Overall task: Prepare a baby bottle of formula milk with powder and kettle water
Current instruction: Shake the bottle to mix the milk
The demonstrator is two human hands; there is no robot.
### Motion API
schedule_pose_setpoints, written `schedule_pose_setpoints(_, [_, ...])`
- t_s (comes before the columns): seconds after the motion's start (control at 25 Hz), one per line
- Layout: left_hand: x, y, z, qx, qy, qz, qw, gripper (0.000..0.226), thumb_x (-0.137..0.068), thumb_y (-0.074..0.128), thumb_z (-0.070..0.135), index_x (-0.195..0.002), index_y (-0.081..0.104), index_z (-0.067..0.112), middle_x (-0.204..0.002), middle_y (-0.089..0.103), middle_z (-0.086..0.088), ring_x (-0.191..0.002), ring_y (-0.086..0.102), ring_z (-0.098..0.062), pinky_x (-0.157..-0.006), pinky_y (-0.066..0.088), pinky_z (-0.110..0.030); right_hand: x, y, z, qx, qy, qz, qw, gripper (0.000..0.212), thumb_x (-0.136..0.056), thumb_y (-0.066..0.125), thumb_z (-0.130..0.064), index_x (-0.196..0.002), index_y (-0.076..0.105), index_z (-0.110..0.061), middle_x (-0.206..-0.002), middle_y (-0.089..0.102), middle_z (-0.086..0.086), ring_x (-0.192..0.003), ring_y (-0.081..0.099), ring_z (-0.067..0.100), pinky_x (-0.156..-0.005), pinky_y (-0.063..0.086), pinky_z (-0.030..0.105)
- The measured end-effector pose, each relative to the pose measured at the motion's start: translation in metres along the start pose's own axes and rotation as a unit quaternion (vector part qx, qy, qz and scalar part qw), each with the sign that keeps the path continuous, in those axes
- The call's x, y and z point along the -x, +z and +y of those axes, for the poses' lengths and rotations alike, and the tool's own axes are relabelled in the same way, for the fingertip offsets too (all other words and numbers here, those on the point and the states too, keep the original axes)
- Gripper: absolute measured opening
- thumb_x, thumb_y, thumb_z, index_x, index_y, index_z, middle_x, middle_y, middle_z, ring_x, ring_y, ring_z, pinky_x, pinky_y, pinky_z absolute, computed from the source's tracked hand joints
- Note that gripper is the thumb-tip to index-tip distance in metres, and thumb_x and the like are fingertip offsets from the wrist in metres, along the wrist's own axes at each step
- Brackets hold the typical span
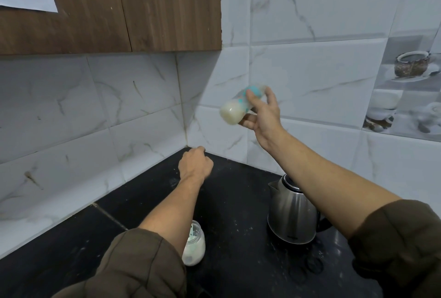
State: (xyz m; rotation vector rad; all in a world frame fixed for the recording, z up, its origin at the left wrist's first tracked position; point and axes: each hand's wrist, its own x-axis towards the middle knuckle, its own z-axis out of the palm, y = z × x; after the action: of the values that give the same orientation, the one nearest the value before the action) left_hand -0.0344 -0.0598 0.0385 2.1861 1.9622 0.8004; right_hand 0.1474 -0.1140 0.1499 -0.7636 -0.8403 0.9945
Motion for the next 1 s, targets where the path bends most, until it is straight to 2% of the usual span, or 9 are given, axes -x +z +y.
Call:
schedule_pose_setpoints(0.08, [0.001,-0.002,0.000,-0.004,-0.003,0.002,1.000,0.037,-0.096,0.048,0.011,-0.128,0.065,0.012,-0.123,0.069,-0.010,-0.114,0.061,-0.030,-0.090,0.053,-0.043,-0.003,0.004,-0.001,-0.061,0.010,0.053,0.997,0.073,-0.097,0.077,-0.028,-0.158,0.035,-0.032,-0.143,0.058,0.015,-0.094,0.079,0.038,-0.074,0.066,0.047])
schedule_pose_setpoints(0.28, [0.003,-0.002,-0.002,-0.006,-0.003,-0.005,1.000,0.038,-0.096,0.049,0.012,-0.131,0.064,0.013,-0.123,0.068,-0.010,-0.114,0.061,-0.031,-0.093,0.054,-0.045,0.012,0.005,0.005,0.149,0.024,-0.164,0.975,0.081,-0.087,0.085,-0.034,-0.156,0.043,-0.039,-0.136,0.067,0.014,-0.085,0.079,0.035,-0.064,0.064,0.040])
schedule_pose_setpoints(0.32, [0.003,-0.003,-0.004,-0.008,-0.004,-0.005,1.000,0.039,-0.095,0.048,0.012,-0.131,0.064,0.013,-0.123,0.068,-0.010,-0.115,0.061,-0.031,-0.093,0.054,-0.045,0.012,0.004,0.004,0.135,0.011,-0.145,0.980,0.081,-0.087,0.085,-0.033,-0.156,0.042,-0.039,-0.137,0.066,0.012,-0.087,0.080,0.035,-0.066,0.064,0.041])
schedule_pose_setpoints(0.4, [0.003,-0.003,-0.008,-0.008,-0.006,-0.002,1.000,0.040,-0.094,0.047,0.011,-0.131,0.065,0.013,-0.124,0.069,-0.010,-0.116,0.061,-0.032,-0.093,0.054,-0.046,0.006,0.004,-0.002,0.027,0.002,-0.021,0.999,0.076,-0.094,0.080,-0.029,-0.157,0.039,-0.035,-0.141,0.061,0.011,-0.090,0.081,0.035,-0.074,0.066,0.047])
schedule_pose_setpoints(0.48, [0.004,-0.004,-0.011,-0.009,-0.014,-0.001,1.000,0.041,-0.094,0.047,0.011,-0.132,0.065,0.013,-0.126,0.068,-0.010,-0.118,0.060,-0.032,-0.095,0.053,-0.046,-0.003,-0.001,-0.005,-0.088,0.009,0.066,0.994,0.070,-0.098,0.076,-0.027,-0.156,0.037,-0.029,-0.143,0.058,0.013,-0.084,0.082,0.031,-0.079,0.066,0.050])
schedule_pose_setpoints(0.72, [-0.002,-0.002,-0.002,0.000,-0.002,-0.009,1.000,0.039,-0.098,0.049,0.015,-0.134,0.063,0.013,-0.125,0.068,-0.010,-0.115,0.060,-0.029,-0.094,0.054,-0.045,0.006,-0.005,0.008,0.114,0.037,-0.145,0.982,0.076,-0.089,0.083,-0.031,-0.155,0.044,-0.036,-0.131,0.066,0.017,-0.089,0.080,0.039,-0.067,0.064,0.043])
schedule_pose_setpoints(0.88, [-0.004,0.000,-0.002,-0.001,-0.002,-0.006,1.000,0.040,-0.097,0.047,0.014,-0.134,0.063,0.013,-0.127,0.068,-0.010,-0.118,0.060,-0.030,-0.093,0.054,-0.044,-0.010,-0.004,0.001,-0.067,0.019,0.042,0.997,0.069,-0.098,0.076,-0.029,-0.156,0.038,-0.027,-0.144,0.058,0.016,-0.091,0.080,0.036,-0.076,0.066,0.047])
schedule_pose_setpoints(0.92, [-0.005,0.000,-0.003,-0.003,-0.005,-0.006,1.000,0.039,-0.097,0.048,0.014,-0.133,0.063,0.013,-0.126,0.068,-0.010,-0.117,0.060,-0.030,-0.093,0.053,-0.044,-0.012,-0.004,0.000,-0.090,0.021,0.058,0.994,0.067,-0.099,0.075,-0.029,-0.155,0.039,-0.025,-0.144,0.057,0.017,-0.092,0.080,0.035,-0.078,0.066,0.048])
schedule_pose_setpoints(1.0, [-0.006,0.002,-0.006,-0.004,-0.007,-0.008,1.000,0.038,-0.097,0.048,0.014,-0.133,0.063,0.013,-0.125,0.068,-0.010,-0.116,0.060,-0.030,-0.094,0.054,-0.045,-0.009,-0.002,0.003,-0.035,0.039,0.000,0.999,0.064,-0.099,0.074,-0.030,-0.154,0.042,-0.025,-0.139,0.061,0.017,-0.091,0.079,0.036,-0.075,0.066,0.046])
